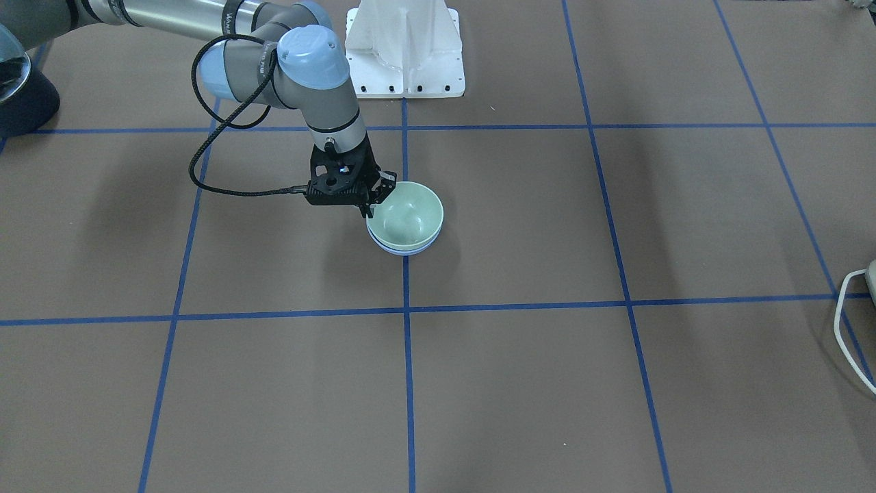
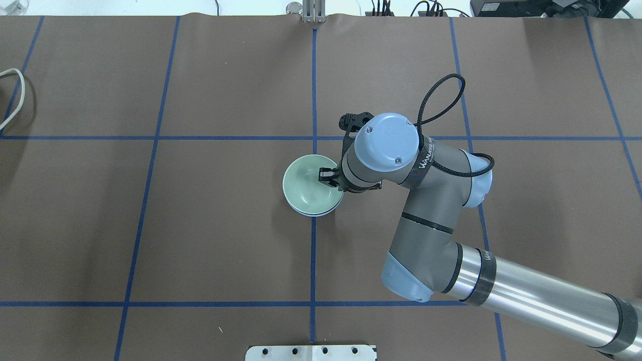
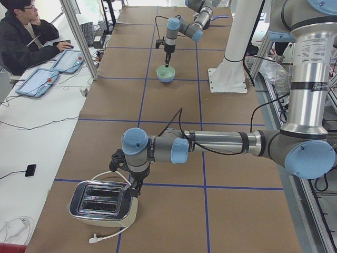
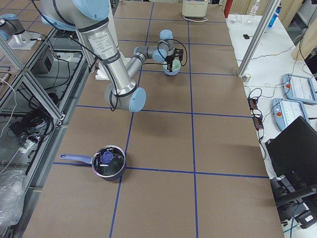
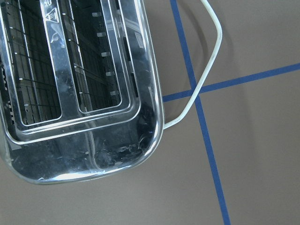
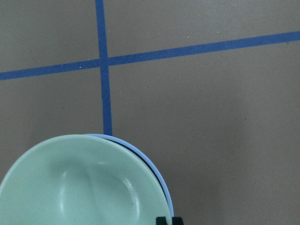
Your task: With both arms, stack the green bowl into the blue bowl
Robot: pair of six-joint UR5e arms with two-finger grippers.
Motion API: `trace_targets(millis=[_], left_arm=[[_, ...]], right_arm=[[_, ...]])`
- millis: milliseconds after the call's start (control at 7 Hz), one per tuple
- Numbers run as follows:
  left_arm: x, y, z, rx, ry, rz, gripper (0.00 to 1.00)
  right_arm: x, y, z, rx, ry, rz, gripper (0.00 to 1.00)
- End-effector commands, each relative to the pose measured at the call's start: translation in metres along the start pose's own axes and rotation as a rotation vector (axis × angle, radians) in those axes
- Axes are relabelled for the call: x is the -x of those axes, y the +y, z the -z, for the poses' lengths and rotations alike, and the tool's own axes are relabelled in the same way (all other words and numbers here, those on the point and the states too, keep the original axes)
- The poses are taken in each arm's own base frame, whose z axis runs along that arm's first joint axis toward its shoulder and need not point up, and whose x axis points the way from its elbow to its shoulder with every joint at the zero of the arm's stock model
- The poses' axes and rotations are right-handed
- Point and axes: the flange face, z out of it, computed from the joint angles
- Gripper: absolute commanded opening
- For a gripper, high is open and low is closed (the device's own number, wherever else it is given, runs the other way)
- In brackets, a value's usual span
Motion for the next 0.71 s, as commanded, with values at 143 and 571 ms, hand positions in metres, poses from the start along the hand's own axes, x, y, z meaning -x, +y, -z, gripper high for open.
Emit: trace_targets(millis=[143,571], left_arm=[[0.0003,0.0002,-0.0004,0.001,0.000,0.001,1.00],[-0.0001,0.0001,0.0001,0.001,0.000,0.002,1.00]], right_arm=[[-0.0012,0.0007,-0.0022,0.002,-0.001,0.002,0.00],[-0.0051,0.0028,-0.0015,0.004,-0.001,0.006,1.00]])
